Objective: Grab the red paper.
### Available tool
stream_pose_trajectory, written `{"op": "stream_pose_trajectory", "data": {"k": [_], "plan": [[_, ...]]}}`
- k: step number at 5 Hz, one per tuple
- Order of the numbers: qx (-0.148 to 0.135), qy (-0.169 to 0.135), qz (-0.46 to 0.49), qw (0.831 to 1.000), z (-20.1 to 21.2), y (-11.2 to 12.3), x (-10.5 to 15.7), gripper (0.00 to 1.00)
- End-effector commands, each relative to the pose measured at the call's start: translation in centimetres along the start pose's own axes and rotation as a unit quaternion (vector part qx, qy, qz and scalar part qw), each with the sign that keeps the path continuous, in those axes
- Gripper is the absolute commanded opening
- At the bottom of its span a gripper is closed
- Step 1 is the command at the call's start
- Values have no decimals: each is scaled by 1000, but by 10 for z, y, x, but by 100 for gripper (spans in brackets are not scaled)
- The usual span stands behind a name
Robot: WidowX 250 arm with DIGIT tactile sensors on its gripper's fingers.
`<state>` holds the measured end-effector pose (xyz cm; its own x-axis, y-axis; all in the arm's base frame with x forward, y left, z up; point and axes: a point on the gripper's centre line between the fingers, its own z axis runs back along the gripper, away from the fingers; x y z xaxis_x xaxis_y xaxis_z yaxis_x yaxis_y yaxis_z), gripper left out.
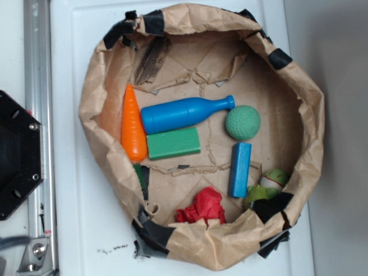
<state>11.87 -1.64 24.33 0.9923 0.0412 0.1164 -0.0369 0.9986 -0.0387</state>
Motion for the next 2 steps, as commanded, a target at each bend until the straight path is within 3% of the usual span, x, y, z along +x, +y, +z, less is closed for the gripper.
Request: {"op": "stream_pose_trajectory", "data": {"k": [1,2], "plan": [[0,0,0,1000,0,0,0,100],[-16,-18,91,996,-45,-3,45,100]]}}
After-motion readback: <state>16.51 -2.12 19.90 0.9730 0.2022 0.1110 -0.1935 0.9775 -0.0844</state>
